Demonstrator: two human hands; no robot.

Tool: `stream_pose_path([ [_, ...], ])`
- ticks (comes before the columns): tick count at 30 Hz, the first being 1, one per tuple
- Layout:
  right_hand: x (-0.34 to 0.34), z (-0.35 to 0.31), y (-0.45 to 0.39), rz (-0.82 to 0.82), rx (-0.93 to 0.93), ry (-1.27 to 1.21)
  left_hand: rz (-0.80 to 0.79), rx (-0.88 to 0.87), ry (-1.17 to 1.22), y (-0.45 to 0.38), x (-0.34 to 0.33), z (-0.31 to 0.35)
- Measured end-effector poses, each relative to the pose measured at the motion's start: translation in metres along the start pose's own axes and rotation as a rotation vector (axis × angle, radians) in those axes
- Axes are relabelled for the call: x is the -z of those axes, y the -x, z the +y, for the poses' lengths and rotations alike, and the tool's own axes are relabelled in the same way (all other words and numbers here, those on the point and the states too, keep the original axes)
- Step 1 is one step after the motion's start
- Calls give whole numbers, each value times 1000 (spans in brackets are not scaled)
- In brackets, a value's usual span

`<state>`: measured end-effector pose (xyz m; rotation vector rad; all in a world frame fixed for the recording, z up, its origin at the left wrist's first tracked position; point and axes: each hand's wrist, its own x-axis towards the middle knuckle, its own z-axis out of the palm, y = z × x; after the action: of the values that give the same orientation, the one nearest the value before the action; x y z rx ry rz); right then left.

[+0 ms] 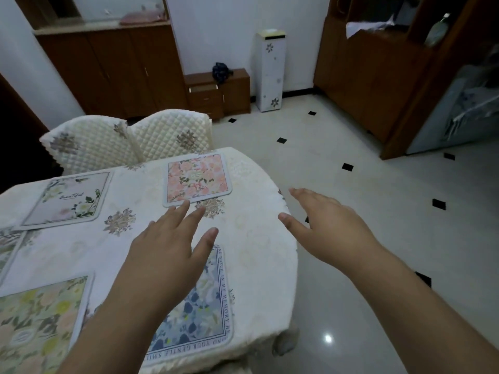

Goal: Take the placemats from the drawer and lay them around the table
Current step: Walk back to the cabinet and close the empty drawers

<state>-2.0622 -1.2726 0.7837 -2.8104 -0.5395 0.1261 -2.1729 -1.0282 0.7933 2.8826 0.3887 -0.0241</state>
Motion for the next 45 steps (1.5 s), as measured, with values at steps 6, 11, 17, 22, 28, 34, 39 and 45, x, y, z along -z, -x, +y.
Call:
stream_pose_path([
  [6,2,25,25,20,-103,76,-16,-89,-7,-9,-7,15],
  [11,11,57,36,16,-164,84,-42,-146,-23,-16,-15,43],
  [17,27,116,8,45,-157,33,-18,-153,-45,-49,-25,102],
  [22,43,187,-25,18,-125,2,-8,-121,-30,-84,-40,172],
  [28,70,272,-59,-12,-62,-30,14,-107,3,-122,-52,263],
  [34,98,332,-91,9,-47,-20,39,-103,21,-159,-61,327],
  [39,107,363,-108,-16,-59,-33,-13,-101,27,-185,-70,354],
  [45,116,389,-145,-10,-89,7,-62,-90,47,-234,-83,376],
])
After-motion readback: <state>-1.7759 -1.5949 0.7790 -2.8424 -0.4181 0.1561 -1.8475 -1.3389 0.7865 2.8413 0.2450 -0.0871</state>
